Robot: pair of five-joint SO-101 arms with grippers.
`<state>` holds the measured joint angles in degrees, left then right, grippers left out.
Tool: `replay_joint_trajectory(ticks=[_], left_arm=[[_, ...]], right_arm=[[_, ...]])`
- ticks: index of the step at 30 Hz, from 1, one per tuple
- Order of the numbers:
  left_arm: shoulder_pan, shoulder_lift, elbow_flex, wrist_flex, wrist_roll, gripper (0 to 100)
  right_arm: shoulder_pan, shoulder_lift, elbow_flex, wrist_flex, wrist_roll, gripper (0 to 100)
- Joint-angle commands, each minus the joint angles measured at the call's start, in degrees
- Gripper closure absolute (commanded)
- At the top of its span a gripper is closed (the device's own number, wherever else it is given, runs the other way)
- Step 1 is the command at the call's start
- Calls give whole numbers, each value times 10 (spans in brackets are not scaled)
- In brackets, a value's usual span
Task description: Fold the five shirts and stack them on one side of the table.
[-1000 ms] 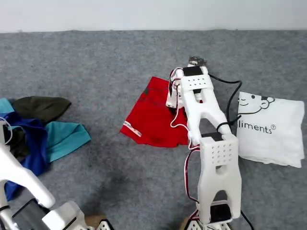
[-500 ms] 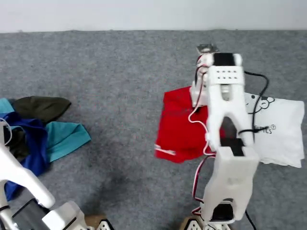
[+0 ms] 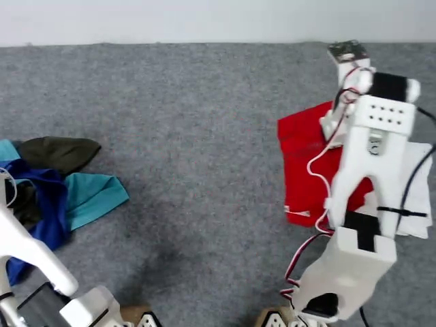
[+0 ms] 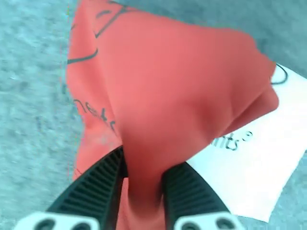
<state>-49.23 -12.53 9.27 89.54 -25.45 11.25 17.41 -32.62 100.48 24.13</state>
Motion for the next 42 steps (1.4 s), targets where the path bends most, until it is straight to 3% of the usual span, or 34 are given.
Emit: replay_joint_trajectory(ticks=[1, 13, 28, 30, 35, 42], left_arm=[[4, -19, -3, -10, -4, 985], [40, -19, -3, -10, -4, 985], [51, -19, -3, -7, -3, 985], [51, -19, -3, -7, -3, 985], [51, -19, -2, -6, -4, 985], [51, -20, 7, -6, -4, 985]], right_arm=[[29, -45, -7, 22, 16, 988], [84, -76, -19, 16, 55, 988], [150, 13, -18, -104, 56, 982], [151, 36, -18, -113, 72, 945], [163, 46, -29, -108, 76, 705], [153, -29, -70, -61, 53, 686]])
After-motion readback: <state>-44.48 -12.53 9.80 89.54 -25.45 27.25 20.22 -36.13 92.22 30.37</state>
